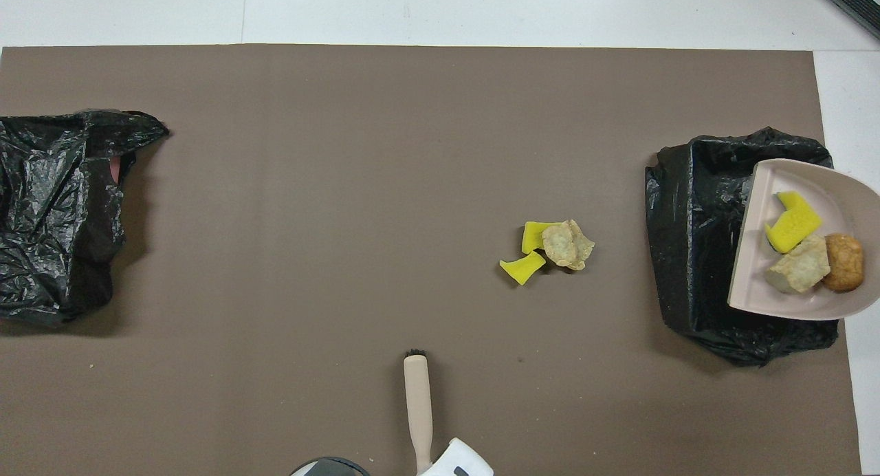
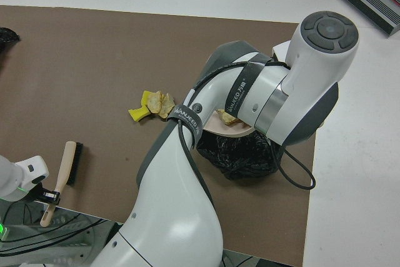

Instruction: Sweep and dump trash in bin

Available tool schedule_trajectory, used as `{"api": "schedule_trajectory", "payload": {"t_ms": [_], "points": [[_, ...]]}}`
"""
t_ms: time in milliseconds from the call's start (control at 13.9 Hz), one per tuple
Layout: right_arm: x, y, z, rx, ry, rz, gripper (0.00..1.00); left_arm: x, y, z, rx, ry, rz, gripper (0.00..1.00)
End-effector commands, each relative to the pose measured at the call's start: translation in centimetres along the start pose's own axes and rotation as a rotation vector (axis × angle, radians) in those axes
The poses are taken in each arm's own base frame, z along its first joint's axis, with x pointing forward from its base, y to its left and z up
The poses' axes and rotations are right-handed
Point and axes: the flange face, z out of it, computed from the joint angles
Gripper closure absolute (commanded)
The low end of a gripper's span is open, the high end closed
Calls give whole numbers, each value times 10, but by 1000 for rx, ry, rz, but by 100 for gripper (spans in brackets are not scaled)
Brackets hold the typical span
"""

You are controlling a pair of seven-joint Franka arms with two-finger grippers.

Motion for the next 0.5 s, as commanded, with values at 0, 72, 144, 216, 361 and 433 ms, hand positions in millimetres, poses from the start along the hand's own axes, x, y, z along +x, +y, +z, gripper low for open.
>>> {"api": "schedule_trajectory", "payload": {"t_ms": [0, 72, 144, 216, 361, 433], "points": [[8, 13, 3, 14, -112, -96, 100, 3, -2, 7, -5, -12, -11, 94], [23, 18, 4, 26, -169, -134, 100, 5, -2, 6, -3, -14, -9, 81], [36, 22, 3, 28, -221, -162, 100, 7, -1, 6, -4, -15, -12, 69], [37, 23, -1, 25, -274, -148, 100, 8, -1, 7, 2, -19, -12, 34], [58, 27, -4, 18, -368, -180, 100, 21, -2, -1, -11, -18, 2, 0], [67, 28, -4, 18, -399, -200, 100, 40, -5, -12, -26, -18, -10, 0]]}}
